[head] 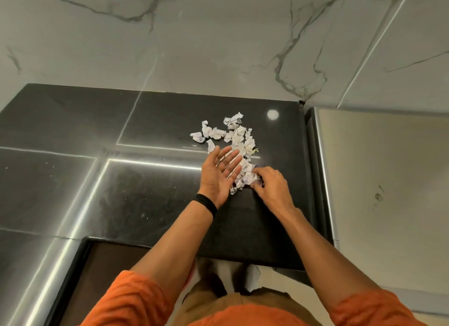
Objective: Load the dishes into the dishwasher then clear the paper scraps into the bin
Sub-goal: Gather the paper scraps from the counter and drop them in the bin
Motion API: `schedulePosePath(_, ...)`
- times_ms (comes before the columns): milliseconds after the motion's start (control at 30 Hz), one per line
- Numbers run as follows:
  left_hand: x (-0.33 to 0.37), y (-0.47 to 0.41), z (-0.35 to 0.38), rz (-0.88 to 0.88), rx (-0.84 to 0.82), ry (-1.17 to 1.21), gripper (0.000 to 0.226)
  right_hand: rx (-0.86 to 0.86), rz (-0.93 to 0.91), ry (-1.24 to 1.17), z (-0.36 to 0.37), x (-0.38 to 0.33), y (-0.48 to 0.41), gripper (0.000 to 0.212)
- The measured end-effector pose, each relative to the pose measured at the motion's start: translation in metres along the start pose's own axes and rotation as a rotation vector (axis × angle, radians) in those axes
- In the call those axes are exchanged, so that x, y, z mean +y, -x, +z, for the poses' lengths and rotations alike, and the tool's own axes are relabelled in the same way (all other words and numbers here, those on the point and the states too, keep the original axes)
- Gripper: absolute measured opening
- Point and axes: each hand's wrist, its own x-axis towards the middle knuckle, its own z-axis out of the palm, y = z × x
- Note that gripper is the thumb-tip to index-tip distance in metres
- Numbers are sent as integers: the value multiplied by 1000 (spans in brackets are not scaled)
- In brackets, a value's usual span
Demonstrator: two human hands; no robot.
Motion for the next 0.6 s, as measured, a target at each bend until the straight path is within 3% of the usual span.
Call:
schedulePosePath(133,7,-14,-4,-36,-29,1,49,55,131,-58,0,-1,6,25)
schedulePosePath(300,10,-25,-6,-86,-85,-10,44,222,373,-434,-17,-20,12,27)
schedulePosePath(433,6,-31,-6,-144,-144,18,46,264,282,-693,-35,-59,-3,30)
schedulePosePath(600,5,-34,-7,-266,-161,227,45,142,213,-673,-34,-90,-19,29)
